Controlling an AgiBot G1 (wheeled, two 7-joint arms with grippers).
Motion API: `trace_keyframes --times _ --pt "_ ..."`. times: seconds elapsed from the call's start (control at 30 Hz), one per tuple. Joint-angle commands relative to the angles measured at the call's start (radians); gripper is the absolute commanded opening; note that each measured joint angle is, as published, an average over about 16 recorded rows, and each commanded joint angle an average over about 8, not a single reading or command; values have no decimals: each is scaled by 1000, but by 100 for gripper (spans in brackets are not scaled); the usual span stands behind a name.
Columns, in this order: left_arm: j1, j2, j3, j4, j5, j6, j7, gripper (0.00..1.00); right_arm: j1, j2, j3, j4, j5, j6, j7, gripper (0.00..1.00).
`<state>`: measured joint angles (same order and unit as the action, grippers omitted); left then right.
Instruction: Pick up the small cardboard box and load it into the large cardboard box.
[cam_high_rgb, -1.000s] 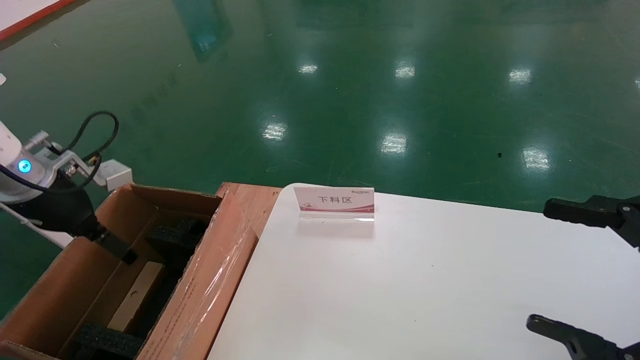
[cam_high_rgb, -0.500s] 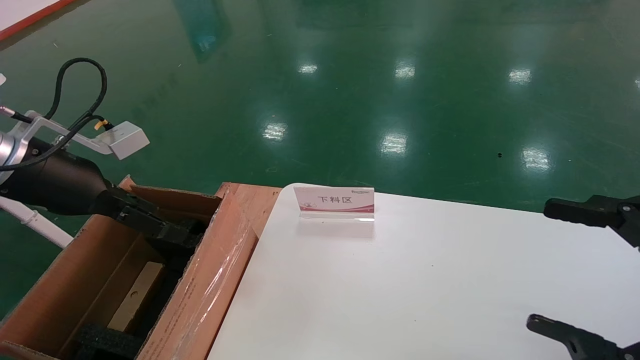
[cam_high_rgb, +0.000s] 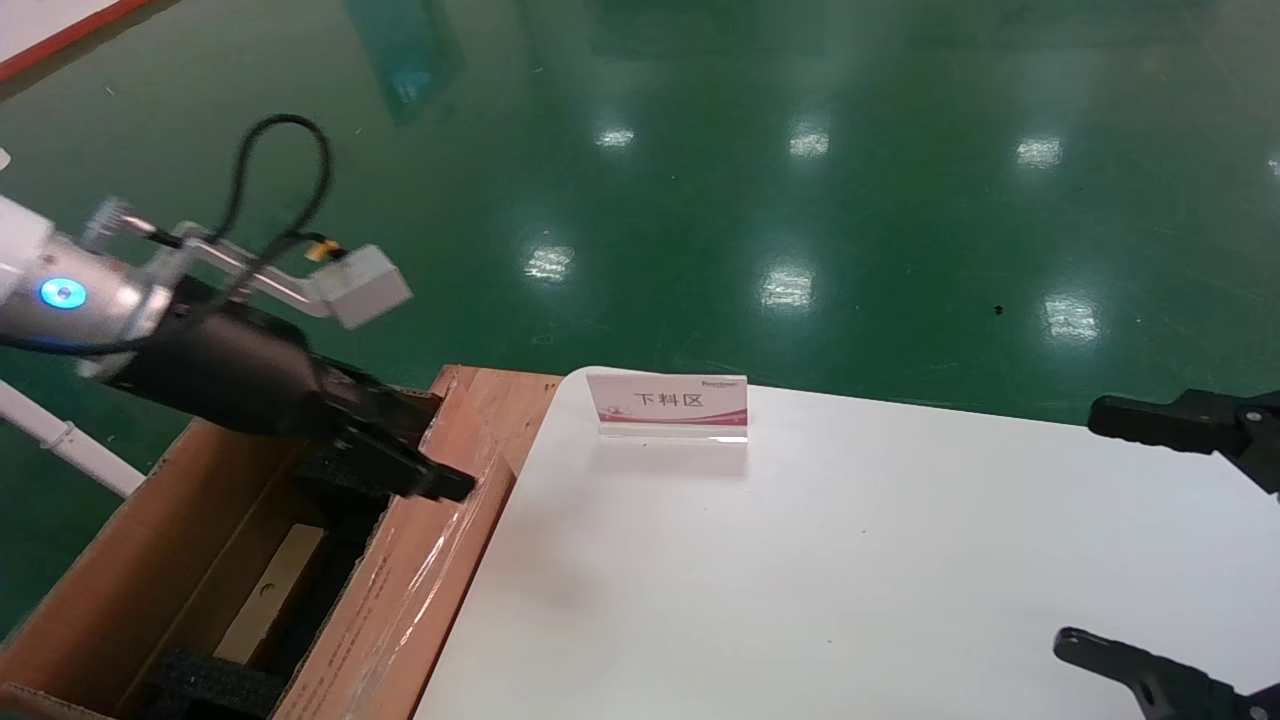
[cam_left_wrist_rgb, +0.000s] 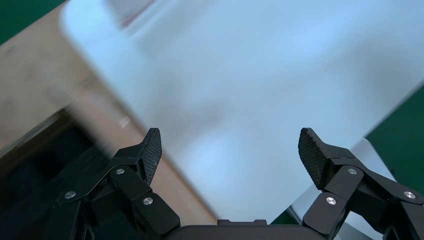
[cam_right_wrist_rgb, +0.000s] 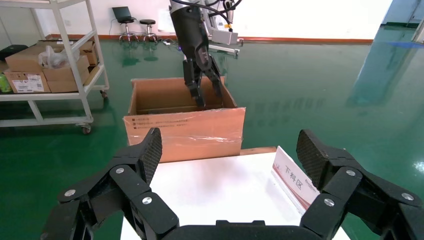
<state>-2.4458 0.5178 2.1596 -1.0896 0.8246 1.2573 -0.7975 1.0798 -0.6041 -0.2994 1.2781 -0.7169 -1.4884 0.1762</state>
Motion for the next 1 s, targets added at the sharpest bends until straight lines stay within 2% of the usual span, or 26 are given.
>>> trace_keyframes --times 0.03,1.0 --pt "55 4 -76 -8 -4 10 25 100 0 0 0 0 0 0 0 100" --pt "854 58 -1171 -121 -59 148 380 100 0 1 -2 0 1 1 -1 100"
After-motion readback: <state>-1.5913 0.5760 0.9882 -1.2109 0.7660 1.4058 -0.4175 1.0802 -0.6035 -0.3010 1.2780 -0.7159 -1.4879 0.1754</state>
